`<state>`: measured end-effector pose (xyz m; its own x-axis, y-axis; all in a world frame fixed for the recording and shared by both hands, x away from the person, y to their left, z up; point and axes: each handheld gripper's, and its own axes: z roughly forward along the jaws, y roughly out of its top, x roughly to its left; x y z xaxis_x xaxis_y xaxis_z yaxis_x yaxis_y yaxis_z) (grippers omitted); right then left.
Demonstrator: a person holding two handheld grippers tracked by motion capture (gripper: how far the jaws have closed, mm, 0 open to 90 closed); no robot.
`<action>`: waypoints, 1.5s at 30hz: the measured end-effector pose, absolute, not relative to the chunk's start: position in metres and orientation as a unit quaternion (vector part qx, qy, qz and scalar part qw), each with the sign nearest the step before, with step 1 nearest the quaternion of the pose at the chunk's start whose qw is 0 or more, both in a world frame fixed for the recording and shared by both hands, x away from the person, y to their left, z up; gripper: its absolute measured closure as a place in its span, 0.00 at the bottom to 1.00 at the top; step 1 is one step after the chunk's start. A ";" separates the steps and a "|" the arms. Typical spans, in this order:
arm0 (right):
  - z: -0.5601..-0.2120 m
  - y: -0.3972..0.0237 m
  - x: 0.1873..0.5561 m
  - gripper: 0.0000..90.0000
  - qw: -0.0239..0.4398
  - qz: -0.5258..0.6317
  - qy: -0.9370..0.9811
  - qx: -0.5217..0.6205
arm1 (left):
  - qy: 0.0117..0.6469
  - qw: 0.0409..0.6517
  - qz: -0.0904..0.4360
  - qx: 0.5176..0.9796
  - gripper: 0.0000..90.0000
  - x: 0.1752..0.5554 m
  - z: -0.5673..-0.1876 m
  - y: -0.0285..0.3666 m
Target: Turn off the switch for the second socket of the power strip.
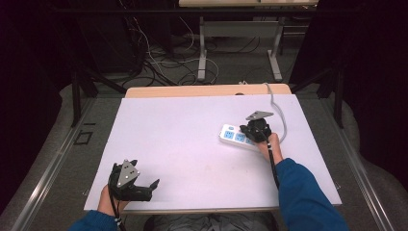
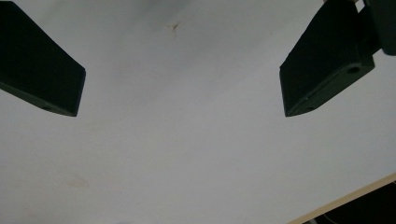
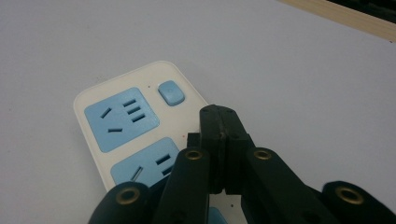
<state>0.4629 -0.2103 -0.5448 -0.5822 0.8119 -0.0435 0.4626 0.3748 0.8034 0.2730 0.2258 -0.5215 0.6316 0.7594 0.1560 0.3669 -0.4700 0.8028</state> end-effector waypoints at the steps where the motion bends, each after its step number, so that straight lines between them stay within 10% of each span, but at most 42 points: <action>1: -0.545 -0.210 0.463 1.00 0.222 0.392 0.798 0.401 | 0.344 0.383 0.256 0.818 0.00 0.273 -0.522 0.226; 45: -0.540 -0.206 0.461 1.00 0.251 0.374 0.808 0.379 | 0.344 0.384 0.252 0.819 0.00 0.273 -0.522 0.225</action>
<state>0.4608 -0.2055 -0.5400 -0.5863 0.8007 -0.1230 0.4253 0.4334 0.7945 0.2726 0.2249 -0.5217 0.6359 0.7573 0.1489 0.3701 -0.4685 0.8022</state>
